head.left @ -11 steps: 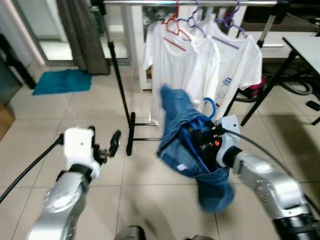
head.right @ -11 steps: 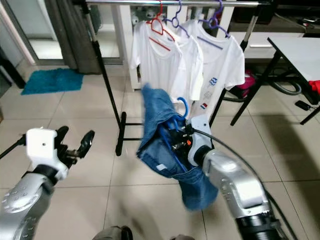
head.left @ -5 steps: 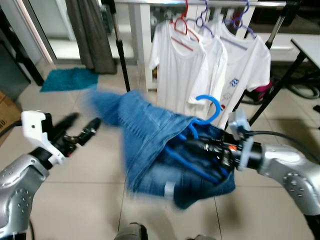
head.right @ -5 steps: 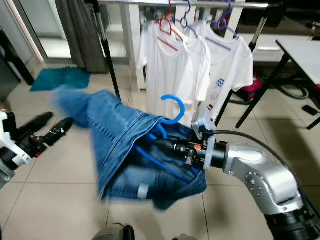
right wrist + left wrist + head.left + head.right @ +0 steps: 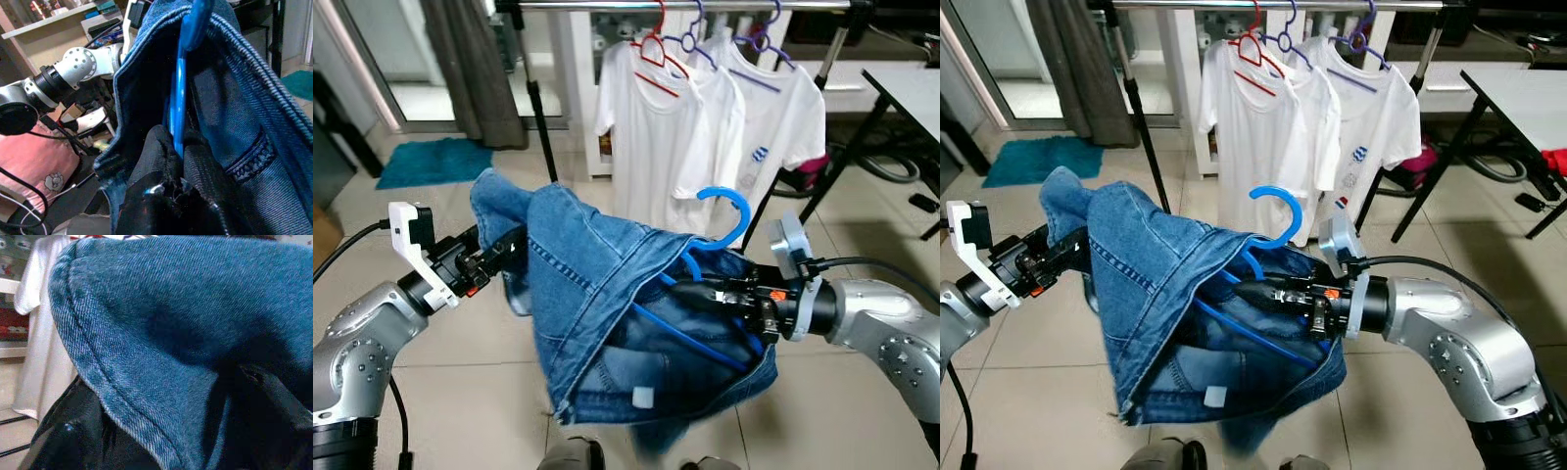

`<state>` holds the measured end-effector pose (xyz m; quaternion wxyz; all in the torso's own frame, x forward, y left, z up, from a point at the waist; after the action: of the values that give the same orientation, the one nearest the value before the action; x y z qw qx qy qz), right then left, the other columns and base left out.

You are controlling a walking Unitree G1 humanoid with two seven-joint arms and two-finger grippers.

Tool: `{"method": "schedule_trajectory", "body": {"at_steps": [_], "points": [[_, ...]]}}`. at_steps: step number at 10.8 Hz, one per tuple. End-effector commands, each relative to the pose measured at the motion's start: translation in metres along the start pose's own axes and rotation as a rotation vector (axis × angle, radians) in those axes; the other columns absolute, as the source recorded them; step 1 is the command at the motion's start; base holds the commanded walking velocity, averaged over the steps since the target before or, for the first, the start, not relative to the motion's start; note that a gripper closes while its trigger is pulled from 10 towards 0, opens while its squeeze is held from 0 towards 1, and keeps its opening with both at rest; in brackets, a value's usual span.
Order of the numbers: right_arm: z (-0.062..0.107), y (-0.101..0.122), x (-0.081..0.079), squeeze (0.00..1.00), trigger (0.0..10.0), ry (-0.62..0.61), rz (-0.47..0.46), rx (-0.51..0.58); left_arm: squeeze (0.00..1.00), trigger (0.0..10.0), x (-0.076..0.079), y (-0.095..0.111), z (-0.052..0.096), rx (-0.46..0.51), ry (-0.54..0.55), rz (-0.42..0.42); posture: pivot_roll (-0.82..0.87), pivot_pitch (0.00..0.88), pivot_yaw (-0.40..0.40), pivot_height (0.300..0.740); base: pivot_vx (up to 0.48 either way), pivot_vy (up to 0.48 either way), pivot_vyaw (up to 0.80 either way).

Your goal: Hang hanger

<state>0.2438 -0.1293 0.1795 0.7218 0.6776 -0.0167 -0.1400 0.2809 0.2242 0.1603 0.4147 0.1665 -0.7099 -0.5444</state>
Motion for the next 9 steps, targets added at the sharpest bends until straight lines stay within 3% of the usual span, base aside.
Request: {"method": "schedule_trajectory", "body": {"at_steps": [1,9], "points": [[0.002,0.009,-0.003,0.00,10.0,0.021,0.026,0.024,0.00,0.0,-0.001,0.000,0.003,0.010,-0.004,0.011,-0.05,0.101,0.078,0.740,0.000,0.000,0.00],[0.004,0.007,0.002,0.00,10.0,0.012,0.021,0.009,0.00,0.0,-0.024,-0.006,0.015,0.032,0.161,0.009,-0.05,0.097,0.072,0.740,0.000,0.000,0.00]]}}
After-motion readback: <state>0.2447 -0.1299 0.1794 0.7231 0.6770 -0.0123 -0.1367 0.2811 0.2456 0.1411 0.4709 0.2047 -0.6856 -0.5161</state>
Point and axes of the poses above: a point about 5 cm out from each wrist's last joint towards the gripper, its own z axis pointing back from the gripper into the wrist, its own y axis along the axis of the wrist's last joint, x = y × z, the point moved 2 cm from there along -z, pointing out of the wrist towards the gripper, and after that the axes turned 4 degrees about z, right-handed, at the moved point
